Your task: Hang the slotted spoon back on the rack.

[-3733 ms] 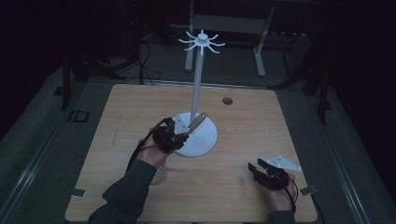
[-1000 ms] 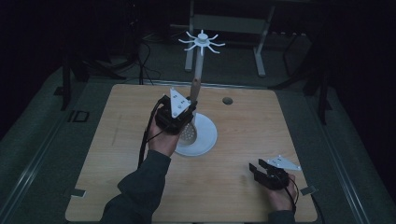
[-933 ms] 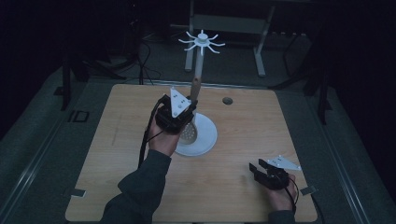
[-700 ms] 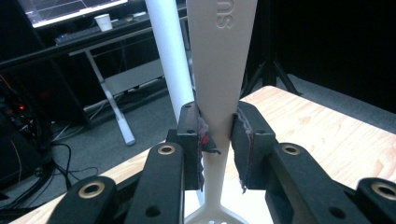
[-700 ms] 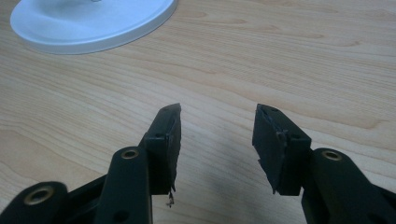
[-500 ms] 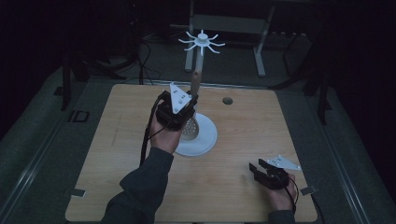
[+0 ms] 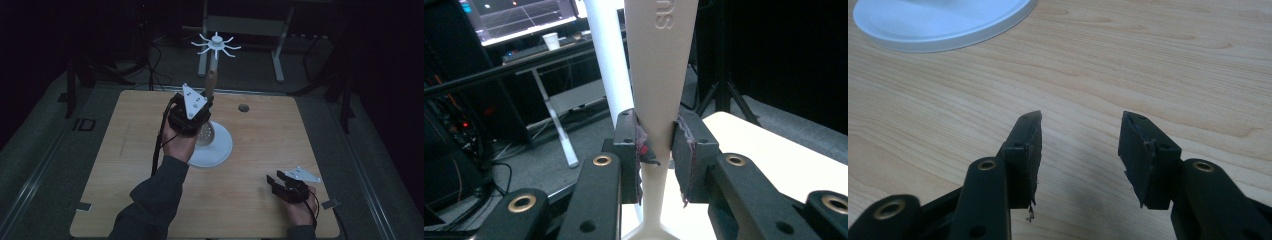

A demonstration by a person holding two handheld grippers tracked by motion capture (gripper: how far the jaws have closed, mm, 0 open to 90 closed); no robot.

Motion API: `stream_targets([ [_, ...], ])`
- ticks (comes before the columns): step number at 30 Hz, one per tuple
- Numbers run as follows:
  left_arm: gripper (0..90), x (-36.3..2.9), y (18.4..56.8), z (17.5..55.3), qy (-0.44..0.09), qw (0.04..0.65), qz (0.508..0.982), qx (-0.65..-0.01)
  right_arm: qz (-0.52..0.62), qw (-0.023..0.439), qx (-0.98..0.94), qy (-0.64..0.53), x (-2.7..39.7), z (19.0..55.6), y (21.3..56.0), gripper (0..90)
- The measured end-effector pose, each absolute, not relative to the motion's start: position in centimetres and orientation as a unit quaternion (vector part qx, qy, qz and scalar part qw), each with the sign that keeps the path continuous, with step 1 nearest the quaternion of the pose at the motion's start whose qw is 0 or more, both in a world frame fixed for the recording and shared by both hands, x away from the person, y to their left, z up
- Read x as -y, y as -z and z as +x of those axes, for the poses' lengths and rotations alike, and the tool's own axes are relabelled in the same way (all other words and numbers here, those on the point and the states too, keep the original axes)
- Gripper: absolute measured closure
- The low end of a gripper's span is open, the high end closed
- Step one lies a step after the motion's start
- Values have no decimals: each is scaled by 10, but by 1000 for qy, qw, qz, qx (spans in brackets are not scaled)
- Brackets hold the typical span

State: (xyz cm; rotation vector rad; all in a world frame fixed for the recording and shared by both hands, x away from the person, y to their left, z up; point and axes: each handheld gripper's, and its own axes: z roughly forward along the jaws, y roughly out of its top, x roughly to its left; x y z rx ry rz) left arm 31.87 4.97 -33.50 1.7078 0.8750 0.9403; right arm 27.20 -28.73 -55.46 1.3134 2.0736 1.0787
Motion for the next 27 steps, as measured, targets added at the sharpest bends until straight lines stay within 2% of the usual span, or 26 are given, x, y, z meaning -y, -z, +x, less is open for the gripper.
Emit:
stream_targets([
  [13, 740, -44, 328, 320, -389, 486, 691, -367, 477, 229, -753, -391, 287, 272, 555, 516],
  [27, 740, -39, 322, 334, -388, 461, 696, -390, 475, 231, -755, -389, 287, 272, 555, 515],
])
